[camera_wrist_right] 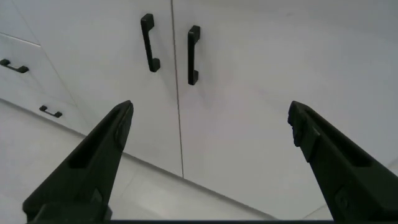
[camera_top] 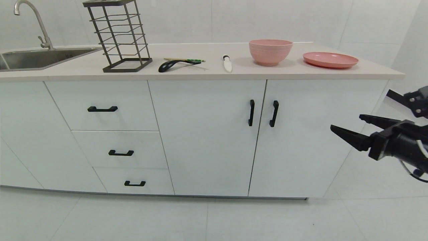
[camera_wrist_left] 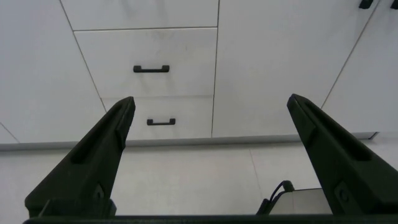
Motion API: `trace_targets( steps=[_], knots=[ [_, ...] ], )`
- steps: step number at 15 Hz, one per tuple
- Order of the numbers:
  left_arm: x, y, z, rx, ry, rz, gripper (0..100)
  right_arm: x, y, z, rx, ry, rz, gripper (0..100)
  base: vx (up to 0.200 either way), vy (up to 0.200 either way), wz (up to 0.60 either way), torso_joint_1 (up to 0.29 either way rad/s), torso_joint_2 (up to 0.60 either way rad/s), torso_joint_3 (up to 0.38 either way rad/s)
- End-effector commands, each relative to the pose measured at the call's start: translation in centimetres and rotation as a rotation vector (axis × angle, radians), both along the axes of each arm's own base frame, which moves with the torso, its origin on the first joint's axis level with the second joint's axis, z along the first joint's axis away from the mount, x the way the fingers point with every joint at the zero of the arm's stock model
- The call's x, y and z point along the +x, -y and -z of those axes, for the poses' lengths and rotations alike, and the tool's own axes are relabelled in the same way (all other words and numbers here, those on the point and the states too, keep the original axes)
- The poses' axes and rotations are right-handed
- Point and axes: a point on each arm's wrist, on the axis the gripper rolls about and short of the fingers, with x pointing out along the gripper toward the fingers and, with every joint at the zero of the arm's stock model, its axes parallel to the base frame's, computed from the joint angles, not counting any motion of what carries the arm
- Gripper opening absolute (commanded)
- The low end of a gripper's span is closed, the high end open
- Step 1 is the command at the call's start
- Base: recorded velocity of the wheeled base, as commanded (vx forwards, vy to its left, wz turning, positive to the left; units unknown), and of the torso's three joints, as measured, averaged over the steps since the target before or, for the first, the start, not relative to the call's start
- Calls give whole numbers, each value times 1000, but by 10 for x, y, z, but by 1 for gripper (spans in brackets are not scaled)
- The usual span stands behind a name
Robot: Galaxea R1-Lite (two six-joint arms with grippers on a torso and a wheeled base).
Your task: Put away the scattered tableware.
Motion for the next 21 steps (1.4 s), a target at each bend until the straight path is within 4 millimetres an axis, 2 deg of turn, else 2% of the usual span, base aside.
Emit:
trace_targets(
  steps=[1,4,7,10,12,14,15,16,17,18,19,21],
  knots=[
    [0,0,0,0,0,0,100,23,-10,8,-4,-14,-43,100,0,0,0,0,0,0],
    [0,0,0,0,0,2,100,63,-28,21,1,-8,-118,100,0,0,0,0,0,0],
    [0,0,0,-2,0,2,100,100,-49,46,5,2,-202,100,0,0,0,0,0,0],
    [0,0,0,-2,0,0,100,125,-59,65,9,17,-254,100,0,0,0,0,0,0],
    [0,0,-1,23,11,19,100,132,-61,70,11,18,-259,100,0,0,0,0,0,0],
    [-8,1,-33,23,219,43,100,132,-61,78,8,-3,-259,100,0,0,0,0,0,0],
    [-23,4,-87,9,396,121,100,135,-62,77,10,7,-260,100,0,0,0,0,0,0],
    [-23,4,-87,9,396,121,100,135,-62,77,10,7,-260,100,0,0,0,0,0,0],
    [-25,4,-95,-48,365,181,100,134,-68,77,10,7,-277,100,0,0,0,0,0,0],
    [-22,4,-92,-87,309,211,100,135,-68,76,11,15,-279,100,0,0,0,0,0,0],
    [-17,3,-93,-96,270,257,100,137,-68,74,12,23,-276,100,0,0,0,0,0,0],
    [1,3,-108,-101,188,352,100,140,-67,75,13,25,-269,100,0,0,0,0,0,0]
  ],
)
